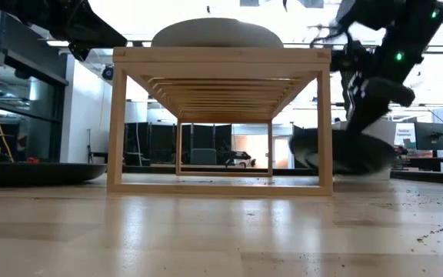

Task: Place and stack plates onto a shelf
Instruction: Stack dark blue plate on top of the white plate on the shelf

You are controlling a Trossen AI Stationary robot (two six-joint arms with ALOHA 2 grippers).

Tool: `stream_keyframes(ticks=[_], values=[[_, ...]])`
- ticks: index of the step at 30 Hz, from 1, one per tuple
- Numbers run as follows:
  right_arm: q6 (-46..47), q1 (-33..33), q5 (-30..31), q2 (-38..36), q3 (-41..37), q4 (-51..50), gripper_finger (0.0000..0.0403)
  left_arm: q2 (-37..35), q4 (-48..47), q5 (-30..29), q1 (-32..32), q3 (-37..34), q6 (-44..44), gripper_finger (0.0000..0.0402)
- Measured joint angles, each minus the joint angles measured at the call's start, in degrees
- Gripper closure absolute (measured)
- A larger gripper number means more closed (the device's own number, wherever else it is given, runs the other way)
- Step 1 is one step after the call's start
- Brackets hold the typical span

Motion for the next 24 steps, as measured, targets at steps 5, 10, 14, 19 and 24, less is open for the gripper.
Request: stream_keyframes(ticks=[5, 10, 14, 19, 24], values=[[0.9, 4.0, 7.6, 0.0, 4.2, -2.7, 0.0403, 0.0, 0.0, 0.0, 0.0, 0.0, 0.0, 0.0402], [4.5, 7.1, 13.0, 0.0, 7.5, -6.9, 0.0403, 0.0, 0.0, 0.0, 0.0, 0.0, -0.3, 0.0402], [8.1, 9.0, 18.4, -0.1, 9.5, -11.1, 0.0403, 0.0, 0.0, 0.0, 0.0, 0.0, -1.0, 0.0401], [10.8, 10.6, 22.4, -0.1, 11.0, -13.1, 0.0403, 0.0, 0.0, 0.0, 0.0, 0.0, -1.0, 0.0402], [10.3, 11.7, 25.5, -0.1, 11.7, -12.6, 0.0403, 0.0, 0.0, 0.0, 0.0, 0.0, -1.0, 0.0402]])
